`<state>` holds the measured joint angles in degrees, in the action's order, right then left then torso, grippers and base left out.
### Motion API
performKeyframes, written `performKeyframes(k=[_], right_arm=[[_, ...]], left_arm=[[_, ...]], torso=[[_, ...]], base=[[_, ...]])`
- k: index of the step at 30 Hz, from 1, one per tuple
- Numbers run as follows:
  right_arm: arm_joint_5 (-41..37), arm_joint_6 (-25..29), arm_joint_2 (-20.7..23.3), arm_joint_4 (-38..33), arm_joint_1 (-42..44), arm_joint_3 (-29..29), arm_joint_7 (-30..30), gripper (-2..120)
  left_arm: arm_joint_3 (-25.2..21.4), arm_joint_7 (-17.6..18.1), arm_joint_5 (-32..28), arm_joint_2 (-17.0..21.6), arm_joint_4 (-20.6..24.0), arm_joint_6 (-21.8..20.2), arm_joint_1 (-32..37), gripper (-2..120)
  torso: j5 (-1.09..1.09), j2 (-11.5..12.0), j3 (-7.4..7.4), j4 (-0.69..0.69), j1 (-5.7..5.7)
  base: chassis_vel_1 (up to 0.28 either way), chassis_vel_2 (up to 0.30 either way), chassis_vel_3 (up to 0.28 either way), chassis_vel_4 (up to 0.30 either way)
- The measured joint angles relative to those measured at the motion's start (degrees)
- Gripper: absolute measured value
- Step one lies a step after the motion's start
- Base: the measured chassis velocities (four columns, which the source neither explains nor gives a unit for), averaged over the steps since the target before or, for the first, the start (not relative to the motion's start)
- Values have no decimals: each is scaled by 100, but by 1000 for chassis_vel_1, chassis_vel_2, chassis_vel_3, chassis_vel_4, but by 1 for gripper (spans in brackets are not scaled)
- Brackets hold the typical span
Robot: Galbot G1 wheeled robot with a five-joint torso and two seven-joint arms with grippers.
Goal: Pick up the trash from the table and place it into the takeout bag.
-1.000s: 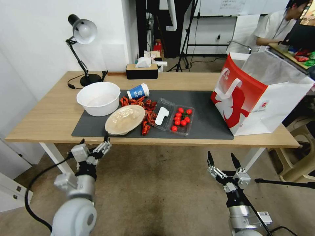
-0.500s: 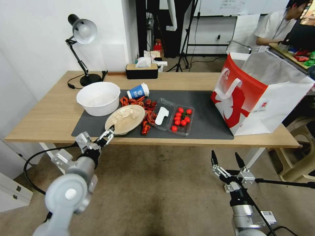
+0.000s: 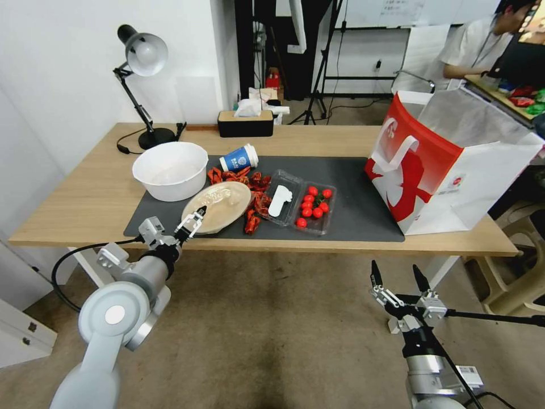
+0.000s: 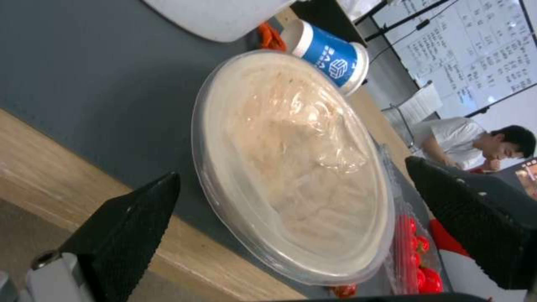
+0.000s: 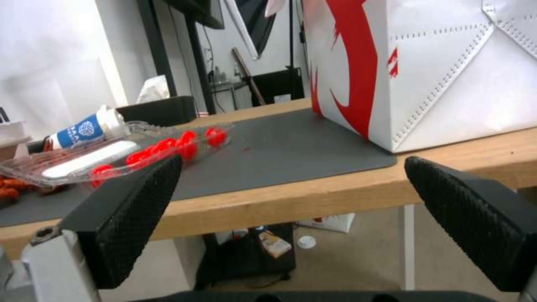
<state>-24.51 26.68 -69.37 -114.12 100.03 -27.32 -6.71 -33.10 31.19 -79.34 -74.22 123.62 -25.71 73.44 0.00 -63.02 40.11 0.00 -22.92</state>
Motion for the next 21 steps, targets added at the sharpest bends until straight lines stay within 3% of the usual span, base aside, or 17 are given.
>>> performKeyframes(k=[3,21], right_arm=[[1,-9,2,10,-2,0,-6,100],[0,-8,12,42,19,-34,-71,100]], left_arm=[[15,15,-58,-5,-60,-2,-39,100],[90,105,-95,8,-65,12,19,33]], torso=[[1,0,0,0,0],[1,-1,0,0,0]], base=[[0,0,0,0],[0,0,0,0]])
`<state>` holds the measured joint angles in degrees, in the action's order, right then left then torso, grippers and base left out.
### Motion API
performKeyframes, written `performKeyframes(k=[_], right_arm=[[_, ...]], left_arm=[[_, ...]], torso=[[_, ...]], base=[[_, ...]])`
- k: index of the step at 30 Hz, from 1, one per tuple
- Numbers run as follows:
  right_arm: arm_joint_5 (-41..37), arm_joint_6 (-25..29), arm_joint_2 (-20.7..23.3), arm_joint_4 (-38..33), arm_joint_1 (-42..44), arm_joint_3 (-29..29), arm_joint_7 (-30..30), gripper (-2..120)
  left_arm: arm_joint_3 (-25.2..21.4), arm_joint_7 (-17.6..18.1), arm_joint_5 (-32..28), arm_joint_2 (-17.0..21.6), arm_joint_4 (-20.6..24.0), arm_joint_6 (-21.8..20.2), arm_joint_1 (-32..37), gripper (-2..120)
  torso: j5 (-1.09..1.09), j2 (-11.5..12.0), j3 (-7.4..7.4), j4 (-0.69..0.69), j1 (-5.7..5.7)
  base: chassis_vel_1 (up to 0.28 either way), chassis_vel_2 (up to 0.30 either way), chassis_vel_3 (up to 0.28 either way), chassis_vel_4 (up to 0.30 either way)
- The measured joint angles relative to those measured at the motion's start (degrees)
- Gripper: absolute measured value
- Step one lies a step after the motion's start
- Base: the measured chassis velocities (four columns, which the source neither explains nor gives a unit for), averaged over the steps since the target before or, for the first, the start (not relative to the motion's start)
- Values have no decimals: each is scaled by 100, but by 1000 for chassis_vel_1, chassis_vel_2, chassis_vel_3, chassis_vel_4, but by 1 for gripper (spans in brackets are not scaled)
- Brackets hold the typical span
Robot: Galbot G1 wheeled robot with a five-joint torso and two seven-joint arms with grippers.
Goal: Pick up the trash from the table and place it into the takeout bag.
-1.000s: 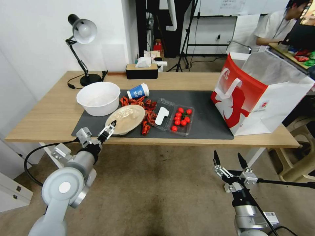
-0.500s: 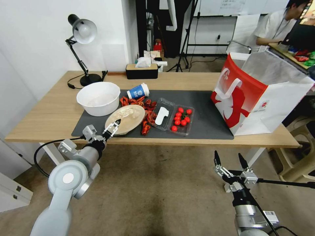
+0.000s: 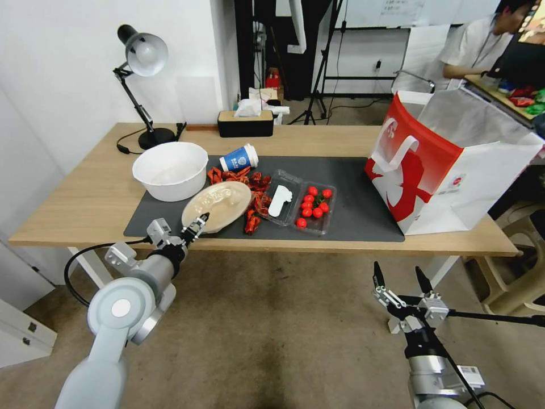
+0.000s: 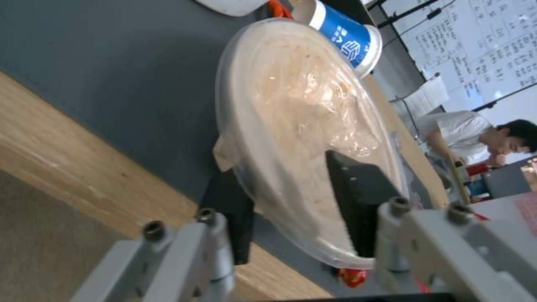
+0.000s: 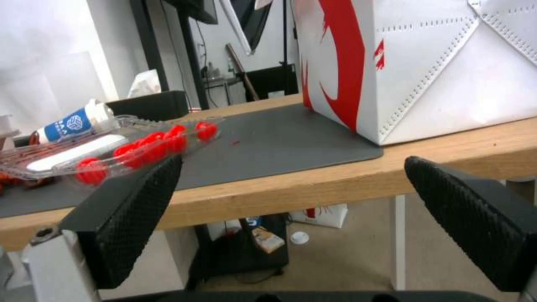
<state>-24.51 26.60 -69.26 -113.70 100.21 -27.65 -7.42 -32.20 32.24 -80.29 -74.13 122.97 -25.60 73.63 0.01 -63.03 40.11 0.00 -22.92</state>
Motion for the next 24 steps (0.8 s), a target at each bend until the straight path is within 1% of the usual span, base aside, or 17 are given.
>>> performKeyframes(k=[1,2,4,5,6,8,13,16,17,20,21,23,24], right_arm=[[0,1,-2,-1,-1,3,0,100],[0,1,-2,-1,-1,3,0,100],[0,8,-8,-6,-3,12,16,100],[0,8,-8,-6,-3,12,16,100],[0,11,-13,-7,-5,19,24,100],[-1,16,-31,-20,-2,25,36,100],[1,24,-40,-50,6,27,45,100],[1,26,-40,-135,25,7,47,100],[1,26,-40,-135,25,7,47,100],[1,26,-40,-205,41,-27,48,100],[1,26,-40,-205,41,-27,48,100],[1,24,-40,-251,57,-44,48,100],[1,24,-40,-251,57,-44,48,100]], left_arm=[[0,3,33,9,5,1,8,28],[0,3,33,9,5,1,8,28],[0,8,75,20,34,5,34,18],[0,8,75,20,34,5,34,18],[0,6,80,25,55,9,49,15],[-4,-27,91,42,78,16,93,3],[-16,-167,299,92,149,16,108,0],[-25,-438,549,228,374,88,41,0],[-25,-438,549,228,374,88,41,0],[38,-838,960,471,443,290,-185,0],[38,-838,960,471,443,290,-185,0],[215,-1084,1216,711,356,584,-441,0],[215,-1084,1216,711,356,584,-441,0]], torso=[[0,0,0,0,0],[0,0,0,0,0],[0,0,0,0,0],[0,0,0,0,0],[-1,0,0,0,0],[0,0,0,0,0],[0,0,0,0,0],[0,0,-1,0,0],[0,0,-1,0,0],[-1,0,-1,0,0],[-1,0,-1,0,0],[-1,0,0,0,0],[-1,0,0,0,0]], base=[[0,0,0,0],[0,0,0,0],[0,0,0,0],[0,0,0,0],[0,0,0,0],[0,0,0,0],[0,0,0,0],[0,0,0,0],[0,0,0,0],[0,0,0,0],[0,0,0,0],[0,0,0,0],[0,0,0,0]])
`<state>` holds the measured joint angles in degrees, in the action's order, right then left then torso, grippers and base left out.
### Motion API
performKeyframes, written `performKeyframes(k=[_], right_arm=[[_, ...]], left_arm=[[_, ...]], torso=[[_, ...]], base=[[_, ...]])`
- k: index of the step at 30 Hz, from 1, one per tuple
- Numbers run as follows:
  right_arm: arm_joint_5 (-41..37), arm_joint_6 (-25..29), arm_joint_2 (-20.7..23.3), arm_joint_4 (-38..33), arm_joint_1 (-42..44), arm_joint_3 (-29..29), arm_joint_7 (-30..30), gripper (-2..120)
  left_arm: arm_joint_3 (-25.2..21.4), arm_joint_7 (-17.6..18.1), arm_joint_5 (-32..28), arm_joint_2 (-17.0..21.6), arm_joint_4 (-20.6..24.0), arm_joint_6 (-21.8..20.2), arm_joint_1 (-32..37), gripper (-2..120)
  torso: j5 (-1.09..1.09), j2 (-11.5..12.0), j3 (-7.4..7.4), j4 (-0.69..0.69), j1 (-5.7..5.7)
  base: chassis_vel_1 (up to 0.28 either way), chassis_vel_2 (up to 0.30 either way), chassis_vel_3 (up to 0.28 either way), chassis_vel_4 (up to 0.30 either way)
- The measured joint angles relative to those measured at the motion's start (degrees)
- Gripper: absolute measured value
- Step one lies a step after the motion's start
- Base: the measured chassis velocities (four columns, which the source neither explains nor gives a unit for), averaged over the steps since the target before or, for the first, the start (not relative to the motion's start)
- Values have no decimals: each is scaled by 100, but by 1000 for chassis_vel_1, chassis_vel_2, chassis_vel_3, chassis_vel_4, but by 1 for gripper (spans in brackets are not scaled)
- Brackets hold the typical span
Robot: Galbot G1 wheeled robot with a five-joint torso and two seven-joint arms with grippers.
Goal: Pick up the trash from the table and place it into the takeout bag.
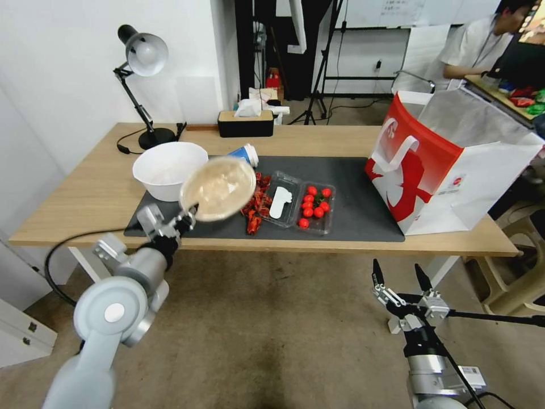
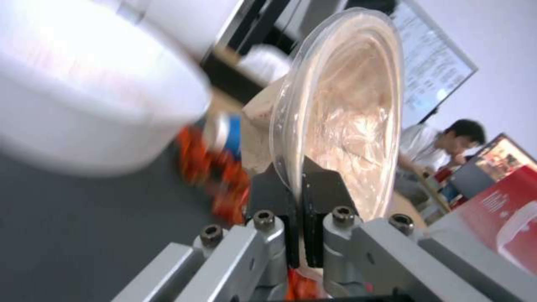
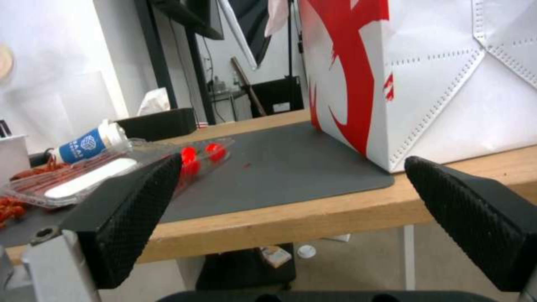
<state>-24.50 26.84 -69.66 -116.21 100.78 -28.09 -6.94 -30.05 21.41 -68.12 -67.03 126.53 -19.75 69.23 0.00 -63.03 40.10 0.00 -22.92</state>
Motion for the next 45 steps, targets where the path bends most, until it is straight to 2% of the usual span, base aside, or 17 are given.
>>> performKeyframes(k=[3,6,7,10,14,15,16,18,19,22,23,27,28,30,35,43,45], right_arm=[[10,-66,-9,-121,14,-12,2,100],[28,-101,-40,-181,22,-17,2,100],[28,-101,-40,-181,22,-17,2,100],[122,-132,-91,-223,56,-5,6,100],[180,-158,-129,-261,73,-9,9,100],[208,-200,-159,-303,93,-27,10,100],[208,-200,-159,-303,93,-27,10,100],[241,-235,-194,-348,126,-58,10,100],[241,-235,-194,-348,126,-58,10,100],[342,-241,-273,-375,167,-63,9,100],[342,-241,-273,-375,167,-63,9,100],[491,-260,-368,-376,176,1,10,100],[491,-260,-368,-376,176,1,10,100],[565,-262,-414,-363,175,31,9,100],[583,-263,-436,-290,173,40,8,100],[569,-263,-423,-230,171,14,1,100],[557,-258,-417,-204,186,-1,-1,100]], left_arm=[[451,-374,128,418,-174,550,-443,0],[821,-563,124,675,-350,772,-846,0],[821,-563,124,675,-350,772,-846,0],[1485,-635,119,897,-755,964,-1907,0],[1925,-607,102,890,-1018,989,-2595,0],[2293,-580,69,810,-1259,994,-3164,0],[2293,-580,69,810,-1259,994,-3164,0],[2942,-562,54,616,-1677,998,-3957,0],[2942,-562,54,616,-1677,998,-3957,0],[3808,-560,113,132,-2374,1034,-4919,0],[3808,-560,113,132,-2374,1034,-4919,0],[4474,-573,244,-556,-3121,1079,-5642,0],[4474,-573,244,-556,-3121,1079,-5642,0],[4871,-657,564,-1115,-3682,1057,-6104,0],[5302,-900,964,-1725,-4244,1012,-6583,0],[5622,-1238,1539,-1819,-4489,967,-6789,0],[5734,-1505,1966,-1744,-4565,984,-6815,0]], torso=[[0,0,1,-1,0],[1,0,1,-1,0],[1,0,1,-1,0],[-1,0,1,1,0],[0,1,1,0,-1],[-3,0,0,0,-1],[-3,0,0,0,-1],[2,0,2,-1,0],[2,0,2,-1,0],[0,1,2,1,-1],[0,1,2,1,-1],[-1,1,1,1,-1],[-1,1,1,1,-1],[-3,1,2,3,-1],[-2,0,0,1,0],[0,1,0,-1,0],[0,1,0,-1,0]], base=[[0,0,0,0],[0,0,0,0],[0,0,0,0],[0,0,0,0],[0,0,0,0],[0,0,0,0],[0,0,0,0],[0,0,0,0],[0,0,0,0],[0,0,0,0],[0,0,0,0],[0,0,0,0],[0,0,0,0],[0,0,0,0],[0,0,0,0],[0,0,0,0],[0,0,0,0]])
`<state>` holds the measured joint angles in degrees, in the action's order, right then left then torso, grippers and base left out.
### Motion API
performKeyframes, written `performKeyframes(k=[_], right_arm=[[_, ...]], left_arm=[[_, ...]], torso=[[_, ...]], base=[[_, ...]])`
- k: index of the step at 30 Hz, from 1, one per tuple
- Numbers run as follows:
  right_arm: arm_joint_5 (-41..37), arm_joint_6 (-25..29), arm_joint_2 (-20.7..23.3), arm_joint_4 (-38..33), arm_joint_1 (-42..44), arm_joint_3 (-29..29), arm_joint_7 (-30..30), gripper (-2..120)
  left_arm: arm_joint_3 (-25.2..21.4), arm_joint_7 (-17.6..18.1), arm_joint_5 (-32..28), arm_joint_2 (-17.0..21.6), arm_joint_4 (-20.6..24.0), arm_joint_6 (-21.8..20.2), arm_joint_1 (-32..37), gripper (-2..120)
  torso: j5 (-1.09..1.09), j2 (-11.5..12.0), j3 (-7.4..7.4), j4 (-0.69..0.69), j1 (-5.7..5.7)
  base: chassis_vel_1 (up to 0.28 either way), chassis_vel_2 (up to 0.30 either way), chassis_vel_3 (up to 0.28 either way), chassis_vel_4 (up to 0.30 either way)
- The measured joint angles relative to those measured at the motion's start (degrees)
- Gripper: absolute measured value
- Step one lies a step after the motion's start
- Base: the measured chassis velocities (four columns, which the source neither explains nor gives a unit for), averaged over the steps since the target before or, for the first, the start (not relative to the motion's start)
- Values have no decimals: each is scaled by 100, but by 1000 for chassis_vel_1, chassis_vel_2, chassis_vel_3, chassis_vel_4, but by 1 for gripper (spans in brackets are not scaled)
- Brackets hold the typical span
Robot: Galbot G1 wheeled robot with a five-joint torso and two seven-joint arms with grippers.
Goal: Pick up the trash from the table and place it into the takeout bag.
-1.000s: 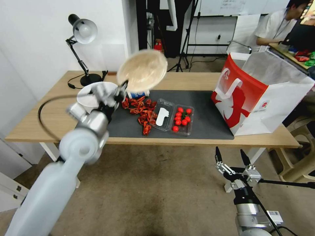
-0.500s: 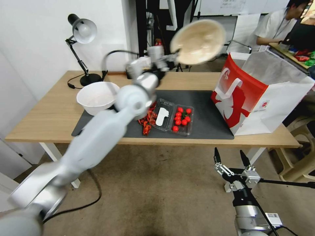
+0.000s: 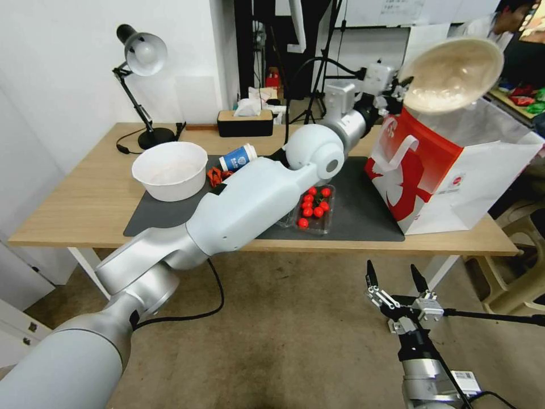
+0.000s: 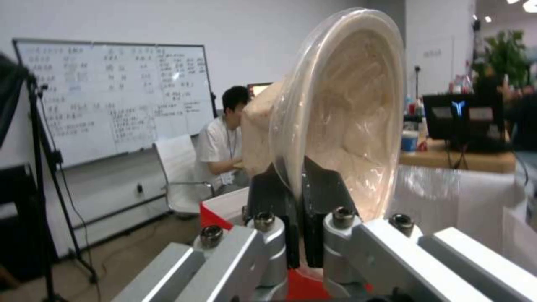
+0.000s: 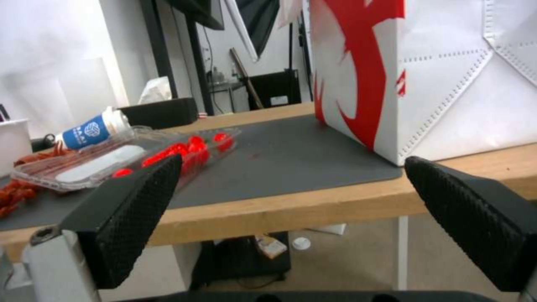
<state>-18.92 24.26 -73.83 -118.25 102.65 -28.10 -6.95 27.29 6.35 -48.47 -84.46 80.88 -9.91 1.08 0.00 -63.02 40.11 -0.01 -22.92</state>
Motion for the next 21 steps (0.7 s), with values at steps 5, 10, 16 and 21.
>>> performKeyframes(k=[5,10,16,21], right_arm=[[-1,34,-16,4,18,-6,-1,100],[13,65,-104,-58,91,5,-1,100],[33,65,-154,-44,126,23,7,100],[60,65,-203,-46,147,52,13,100]], left_arm=[[101,-306,322,72,-70,163,-22,9],[79,-304,339,70,-47,221,-7,28],[40,-198,321,76,43,244,1,48],[-45,-18,269,340,337,226,202,70]], torso=[[0,0,0,0,0],[0,-1,0,0,0],[0,-1,0,2,0],[1,-1,0,3,0]], base=[[0,0,0,0],[0,0,0,0],[0,0,0,0],[0,0,0,0]])
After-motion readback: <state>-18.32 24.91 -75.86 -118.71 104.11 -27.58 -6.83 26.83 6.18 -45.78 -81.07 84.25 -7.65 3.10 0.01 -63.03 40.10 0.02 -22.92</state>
